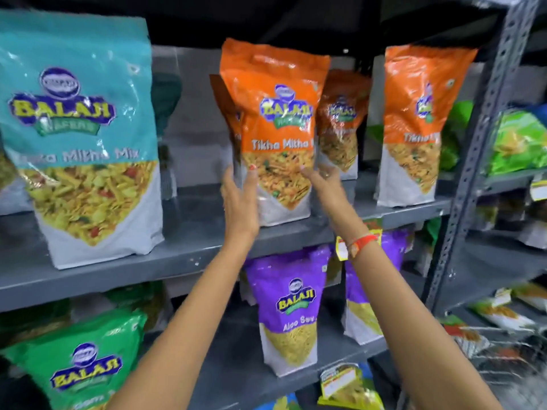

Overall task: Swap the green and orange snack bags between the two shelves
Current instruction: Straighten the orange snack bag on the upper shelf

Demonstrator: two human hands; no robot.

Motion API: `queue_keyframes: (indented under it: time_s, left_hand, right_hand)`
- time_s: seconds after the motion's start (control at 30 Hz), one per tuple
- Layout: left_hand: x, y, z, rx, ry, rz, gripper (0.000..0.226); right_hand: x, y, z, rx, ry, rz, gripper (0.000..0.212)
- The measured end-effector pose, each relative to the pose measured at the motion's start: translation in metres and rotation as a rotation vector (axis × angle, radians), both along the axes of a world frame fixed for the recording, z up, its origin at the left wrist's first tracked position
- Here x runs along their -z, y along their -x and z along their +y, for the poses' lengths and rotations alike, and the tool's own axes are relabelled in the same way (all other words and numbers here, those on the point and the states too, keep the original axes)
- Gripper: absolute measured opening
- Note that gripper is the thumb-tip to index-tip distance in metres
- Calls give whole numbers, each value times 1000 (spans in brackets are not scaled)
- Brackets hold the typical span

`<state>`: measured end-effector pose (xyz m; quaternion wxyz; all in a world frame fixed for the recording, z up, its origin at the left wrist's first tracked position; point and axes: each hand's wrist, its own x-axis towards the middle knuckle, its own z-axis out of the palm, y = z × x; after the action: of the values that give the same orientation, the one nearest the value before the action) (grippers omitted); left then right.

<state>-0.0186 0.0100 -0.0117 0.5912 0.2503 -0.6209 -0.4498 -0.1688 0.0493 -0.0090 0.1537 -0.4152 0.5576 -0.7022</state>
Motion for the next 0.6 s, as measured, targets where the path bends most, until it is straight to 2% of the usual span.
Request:
queue_keyframes:
  time_s: [0.03,0.1,0.2,0.3,0.43,0.6]
  left_hand:
    - [-7,4,-10,71,-102,26,88]
    - [-9,11,-24,184,-197,20,98]
    - [-6,13,-25,205,-245,-37,99]
    - [-4,13,-22,242,-261,-48,76]
    - [-3,15,-18,226,-259,-58,81]
    - [-3,14,-8,201,-253,-62,74]
  right_hand:
    - [-1,8,-9,-130,-25,-35,73]
    - [3,17,-17,-278,-63,-12,70]
    - [5,19,-10,-243,-124,46,102]
    - [9,23,-7,-208,-87,58,98]
    - [11,22,-1,-208,-60,59,97]
    - [11,16,8,-227,-35,68,91]
